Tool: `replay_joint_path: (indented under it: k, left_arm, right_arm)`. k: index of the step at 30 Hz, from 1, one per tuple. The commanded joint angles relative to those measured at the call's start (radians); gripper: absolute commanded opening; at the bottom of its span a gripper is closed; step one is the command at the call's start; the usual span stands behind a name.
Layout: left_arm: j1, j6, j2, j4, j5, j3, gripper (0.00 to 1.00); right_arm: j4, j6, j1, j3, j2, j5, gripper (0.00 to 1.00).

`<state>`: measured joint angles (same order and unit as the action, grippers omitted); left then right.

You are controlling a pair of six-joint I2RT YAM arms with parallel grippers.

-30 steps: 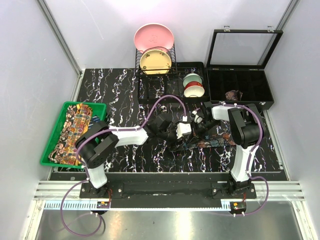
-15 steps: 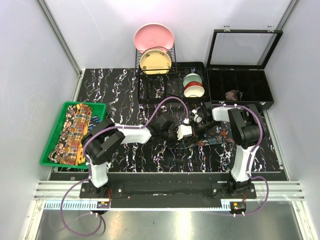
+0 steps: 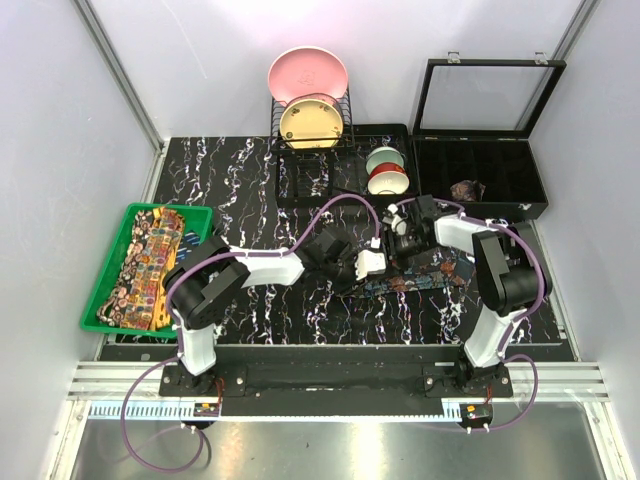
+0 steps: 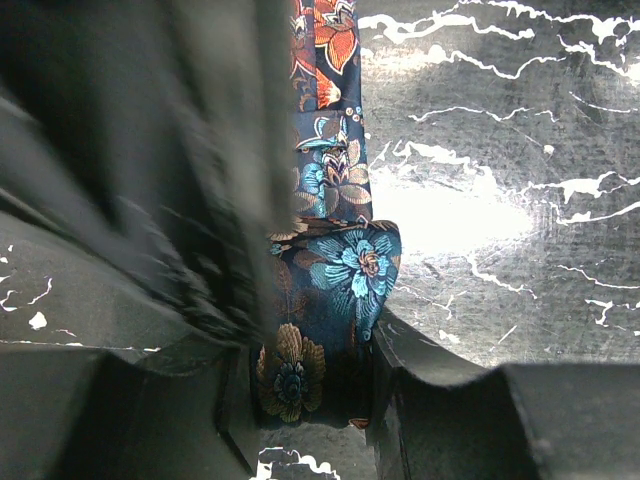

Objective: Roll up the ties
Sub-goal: Roll the tie at the center of the board.

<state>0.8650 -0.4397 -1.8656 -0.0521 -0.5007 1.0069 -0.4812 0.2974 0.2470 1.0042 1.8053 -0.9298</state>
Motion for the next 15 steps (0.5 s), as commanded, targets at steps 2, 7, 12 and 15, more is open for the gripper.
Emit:
replay_joint_path:
  k: [2, 7, 12, 15]
  left_arm:
    - [0.003, -0.017, -0.030, 0.077, 0.013, 0.013, 0.13]
    - [0.002, -0.011, -0.029, 0.078, 0.017, 0.013, 0.13]
    - [0.000, -0.011, -0.020, 0.080, 0.021, 0.013, 0.14]
    - [-0.001, -0.013, -0.017, 0.081, 0.019, 0.009, 0.14]
  right_arm:
    - [0.092, 0.026, 0.032, -0.044, 0.005, -0.035, 0.48]
    - [0.102, 0.008, 0.037, -0.071, -0.004, -0.043, 0.45]
    - [0.050, -0.021, 0.034, -0.088, -0.073, -0.064, 0.45]
    - [0.027, -0.037, 0.034, -0.088, -0.116, -0.063, 0.45]
